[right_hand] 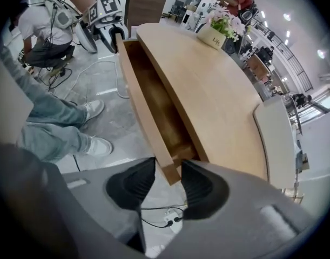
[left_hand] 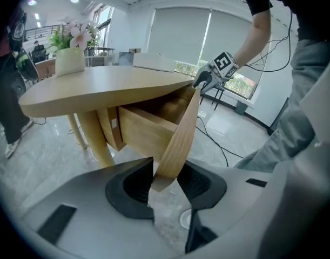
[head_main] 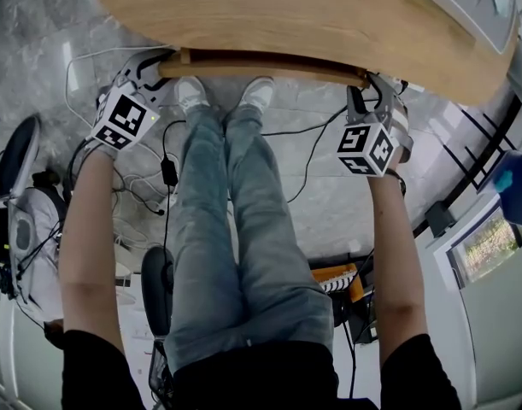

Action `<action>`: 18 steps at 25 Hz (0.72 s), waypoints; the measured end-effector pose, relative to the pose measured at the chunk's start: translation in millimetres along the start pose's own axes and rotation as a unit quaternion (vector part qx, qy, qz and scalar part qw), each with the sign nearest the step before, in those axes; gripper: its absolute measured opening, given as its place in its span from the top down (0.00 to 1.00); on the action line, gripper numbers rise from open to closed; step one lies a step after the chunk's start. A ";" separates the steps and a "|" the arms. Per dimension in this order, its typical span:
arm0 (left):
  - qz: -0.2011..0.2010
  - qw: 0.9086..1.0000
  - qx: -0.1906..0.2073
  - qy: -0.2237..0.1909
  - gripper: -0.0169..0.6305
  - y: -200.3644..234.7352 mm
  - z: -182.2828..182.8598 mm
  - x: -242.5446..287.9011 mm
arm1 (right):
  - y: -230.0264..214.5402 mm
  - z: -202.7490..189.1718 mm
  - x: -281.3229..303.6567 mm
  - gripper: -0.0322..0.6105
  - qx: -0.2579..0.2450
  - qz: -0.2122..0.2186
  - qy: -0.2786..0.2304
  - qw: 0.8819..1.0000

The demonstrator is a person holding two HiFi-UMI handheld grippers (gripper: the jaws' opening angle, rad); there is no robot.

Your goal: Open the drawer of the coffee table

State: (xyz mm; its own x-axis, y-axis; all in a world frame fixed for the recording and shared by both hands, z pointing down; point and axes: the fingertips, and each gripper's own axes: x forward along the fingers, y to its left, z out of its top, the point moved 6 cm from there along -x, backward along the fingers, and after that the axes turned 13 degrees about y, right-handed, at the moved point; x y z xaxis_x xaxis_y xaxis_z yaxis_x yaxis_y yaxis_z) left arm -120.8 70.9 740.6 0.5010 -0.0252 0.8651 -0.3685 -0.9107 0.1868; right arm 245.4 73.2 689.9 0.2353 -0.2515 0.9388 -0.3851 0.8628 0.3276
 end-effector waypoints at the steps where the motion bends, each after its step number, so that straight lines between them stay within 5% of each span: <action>1: 0.000 1.000 0.001 0.002 0.77 -0.2 0.1 -0.2 | 0.8 -0.2 0.5 0.72 -0.009 -0.002 0.002 1.000; 18: -0.009 0.999 0.026 0.042 0.78 -51.5 -24.1 1.6 | 40.7 -28.3 -15.5 0.78 -0.065 0.003 0.008 0.998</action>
State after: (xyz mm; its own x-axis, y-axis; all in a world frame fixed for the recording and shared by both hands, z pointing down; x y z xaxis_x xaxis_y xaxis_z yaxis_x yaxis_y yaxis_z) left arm -119.9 127.7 743.5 0.4390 0.0246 0.8982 -0.3183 -0.9306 0.1810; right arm 251.3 124.6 685.7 0.2491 -0.2403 0.9382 -0.2678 0.9139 0.3052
